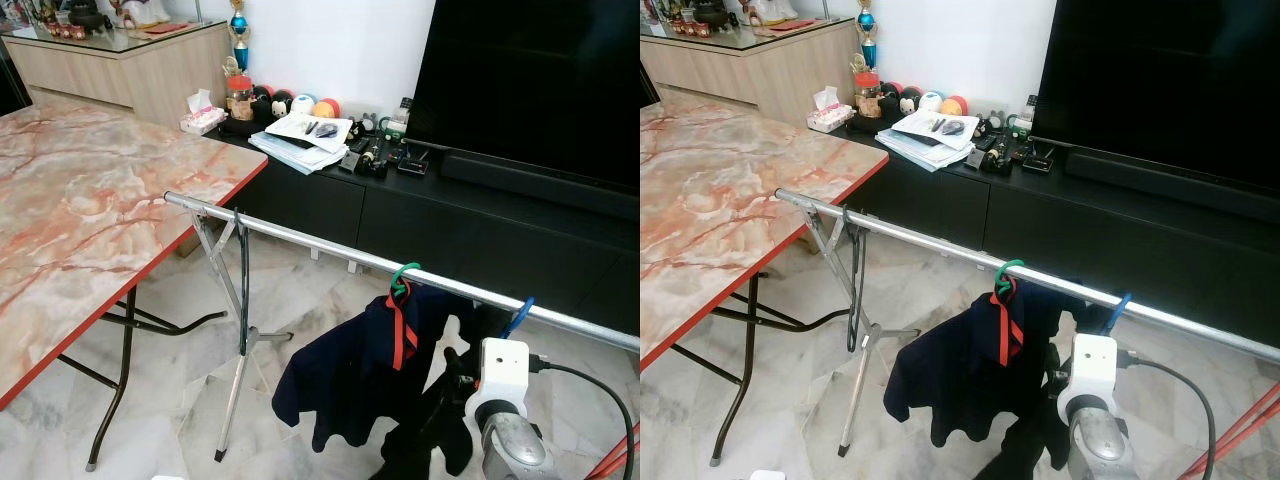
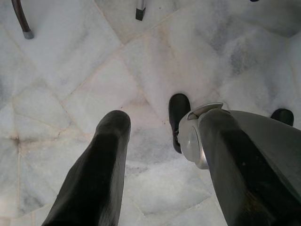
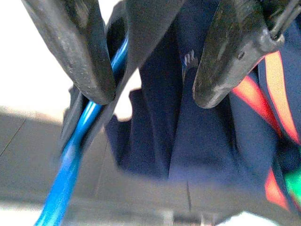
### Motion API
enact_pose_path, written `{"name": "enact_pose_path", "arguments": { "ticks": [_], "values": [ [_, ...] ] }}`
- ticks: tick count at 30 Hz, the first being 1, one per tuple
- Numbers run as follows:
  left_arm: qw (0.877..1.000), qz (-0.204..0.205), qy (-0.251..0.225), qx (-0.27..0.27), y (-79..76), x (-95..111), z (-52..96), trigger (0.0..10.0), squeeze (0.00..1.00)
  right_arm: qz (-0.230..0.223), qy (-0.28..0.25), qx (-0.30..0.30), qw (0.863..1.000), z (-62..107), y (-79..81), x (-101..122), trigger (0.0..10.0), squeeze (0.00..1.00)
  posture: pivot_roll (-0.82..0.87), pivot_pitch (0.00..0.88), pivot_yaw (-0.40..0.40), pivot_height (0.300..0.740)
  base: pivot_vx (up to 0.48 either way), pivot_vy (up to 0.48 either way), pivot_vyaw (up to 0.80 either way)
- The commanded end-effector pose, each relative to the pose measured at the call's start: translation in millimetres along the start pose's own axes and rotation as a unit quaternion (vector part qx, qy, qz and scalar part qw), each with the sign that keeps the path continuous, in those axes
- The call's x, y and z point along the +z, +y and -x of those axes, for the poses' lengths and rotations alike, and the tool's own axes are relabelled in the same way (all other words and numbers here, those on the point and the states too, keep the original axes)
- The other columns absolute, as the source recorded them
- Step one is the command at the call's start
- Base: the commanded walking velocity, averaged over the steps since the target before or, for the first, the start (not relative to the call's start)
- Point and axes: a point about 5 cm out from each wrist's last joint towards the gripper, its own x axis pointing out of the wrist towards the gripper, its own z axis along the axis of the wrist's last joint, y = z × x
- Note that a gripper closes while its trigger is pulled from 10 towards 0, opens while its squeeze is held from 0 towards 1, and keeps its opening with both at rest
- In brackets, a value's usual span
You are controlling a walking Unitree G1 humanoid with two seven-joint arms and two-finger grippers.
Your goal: Hang hanger
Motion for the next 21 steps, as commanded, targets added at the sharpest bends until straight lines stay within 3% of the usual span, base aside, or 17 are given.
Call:
{"name": "enact_pose_path", "arguments": {
  "ticks": [1, 12, 16, 21],
  "values": [
    [1.000, -0.011, 0.015, 0.000, 2.2, -5, 0.9, 10.0, 0.00, -0.022, -0.040, -0.016, 0.999, 2.8, -3.9, 13, 10.0, 0.00, 0.09, 0.017, 0.003, 0.740, 0.000, 0.000, 0.00],
    [1.000, -0.013, 0.016, 0.000, 2.4, -7, 1.2, 10.0, 0.00, -0.038, -0.091, -0.107, 0.989, 21.2, -19.4, 17, 10.0, 0.00, 0.09, 0.027, 0.003, 0.740, 0.000, 0.000, 0.00],
    [1.000, -0.012, 0.016, -0.001, 1.9, -7, 1.3, 10.0, 0.00, -0.059, -0.042, -0.153, 0.986, 20.2, -26.0, 0, 10.0, 0.00, 0.09, 0.028, 0.002, 0.740, 0.000, 0.000, 0.00],
    [1.000, -0.011, 0.016, -0.001, 1.7, -7, 1.3, 10.0, 0.00, -0.058, -0.006, -0.134, 0.989, 15.9, -20.7, -11, 10.0, 0.00, 0.09, 0.029, 0.000, 0.740, 0.000, 0.000, 0.00]
  ]
}}
